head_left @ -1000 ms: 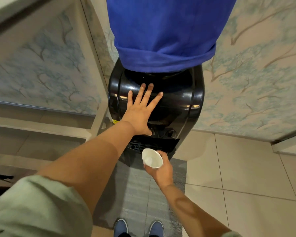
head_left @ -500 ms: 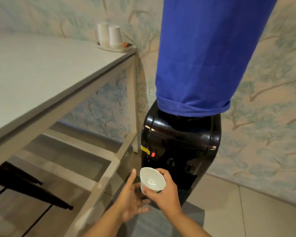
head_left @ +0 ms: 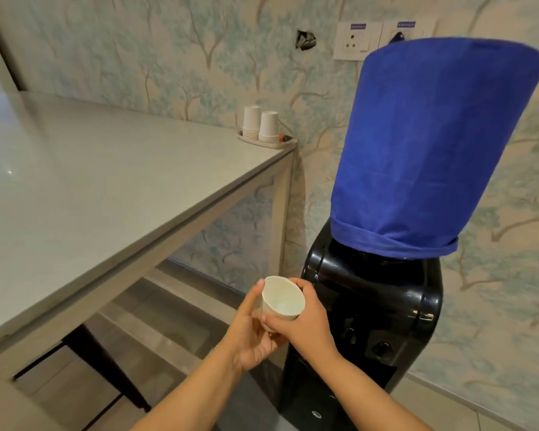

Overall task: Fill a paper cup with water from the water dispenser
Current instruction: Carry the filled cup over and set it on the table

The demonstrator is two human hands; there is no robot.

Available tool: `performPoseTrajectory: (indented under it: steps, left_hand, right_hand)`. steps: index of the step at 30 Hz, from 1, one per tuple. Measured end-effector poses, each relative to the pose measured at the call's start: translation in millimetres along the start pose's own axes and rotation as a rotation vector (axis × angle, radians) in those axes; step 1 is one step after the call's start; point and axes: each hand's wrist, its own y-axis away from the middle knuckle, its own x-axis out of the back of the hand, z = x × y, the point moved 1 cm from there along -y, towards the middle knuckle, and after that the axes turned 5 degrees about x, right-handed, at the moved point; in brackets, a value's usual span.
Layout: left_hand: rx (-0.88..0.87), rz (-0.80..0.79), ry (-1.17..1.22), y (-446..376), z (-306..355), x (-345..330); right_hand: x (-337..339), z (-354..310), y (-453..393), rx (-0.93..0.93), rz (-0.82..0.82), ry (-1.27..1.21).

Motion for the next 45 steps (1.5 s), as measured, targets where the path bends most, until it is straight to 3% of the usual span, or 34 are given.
performPoseTrajectory:
  steps: [14, 20, 25, 29, 33, 37, 39, 42, 45]
  left_hand:
    - [0.081, -0.138, 0.074, 32, 95, -47]
    - [0.048, -0.152, -0.035, 54, 149, -60]
    - [-0.024, -0.061, -0.200, 85, 205, -50]
    - [-0.163, 0.209, -0.353, 113, 248, -23]
    - [-0.544, 0.544, -0.471, 132, 290, 26]
    - [-0.840, 1.023, -0.905, 136, 306, 75]
    - [-0.817, 1.123, -1.167, 128, 312, 100]
    - [-0.632, 1.288, -1.739, 105, 317, 134]
    - [-0.478, 1.312, -1.781, 97, 315, 140]
  right_hand:
    - [-23, -83, -60, 0.045, 0.095, -0.031]
    - [-36, -138, -82, 0.138, 0.130, -0.081]
    - [-68, -176, -106, 0.195, 0.102, -0.096]
    - [-105, -191, -119, 0.214, 0.077, -0.109]
    - [-138, -199, -127, 0.176, 0.012, -0.121]
    - [-169, -199, -138, 0.144, -0.026, -0.138]
    - [-181, -198, -145, 0.132, -0.027, -0.123]
    - [-196, -195, -154, 0.111, -0.021, -0.099]
    - [-206, -191, -163, 0.102, -0.020, -0.066]
